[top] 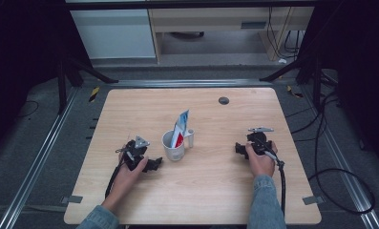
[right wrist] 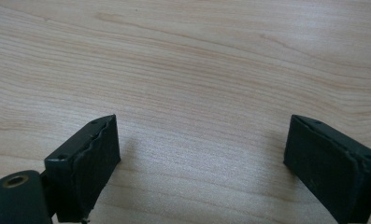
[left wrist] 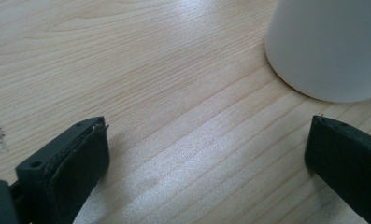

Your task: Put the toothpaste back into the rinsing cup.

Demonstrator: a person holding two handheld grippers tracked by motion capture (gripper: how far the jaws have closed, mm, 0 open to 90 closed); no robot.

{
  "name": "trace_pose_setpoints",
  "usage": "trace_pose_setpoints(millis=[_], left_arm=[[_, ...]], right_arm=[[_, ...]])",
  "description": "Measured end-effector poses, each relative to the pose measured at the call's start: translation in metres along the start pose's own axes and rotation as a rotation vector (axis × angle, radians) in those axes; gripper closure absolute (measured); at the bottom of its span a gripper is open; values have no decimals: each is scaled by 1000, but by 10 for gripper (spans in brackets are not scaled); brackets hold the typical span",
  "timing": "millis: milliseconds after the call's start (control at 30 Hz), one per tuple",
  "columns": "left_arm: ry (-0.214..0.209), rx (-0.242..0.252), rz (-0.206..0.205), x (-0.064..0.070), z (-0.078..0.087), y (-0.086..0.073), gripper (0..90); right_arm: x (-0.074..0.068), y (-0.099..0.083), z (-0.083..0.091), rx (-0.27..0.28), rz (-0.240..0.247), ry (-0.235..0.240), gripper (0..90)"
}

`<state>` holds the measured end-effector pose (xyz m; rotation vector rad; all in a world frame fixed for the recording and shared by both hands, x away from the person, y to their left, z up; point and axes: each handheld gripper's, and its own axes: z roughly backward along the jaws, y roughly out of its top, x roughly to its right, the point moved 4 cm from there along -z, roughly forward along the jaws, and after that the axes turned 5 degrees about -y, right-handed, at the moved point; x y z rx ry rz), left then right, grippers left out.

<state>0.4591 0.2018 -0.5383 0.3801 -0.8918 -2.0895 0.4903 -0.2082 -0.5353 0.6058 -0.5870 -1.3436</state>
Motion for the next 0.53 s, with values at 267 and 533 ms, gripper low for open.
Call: trace_pose_setpoints(millis=[267,533], left_arm=[[0,0,0,0,0,0,0],[-1,-1,-2,0,0,0,0]], right_arm=[[-3,-2,-4,40,4,-20,41],[-1,-6,-2,32,-29,-45,3]])
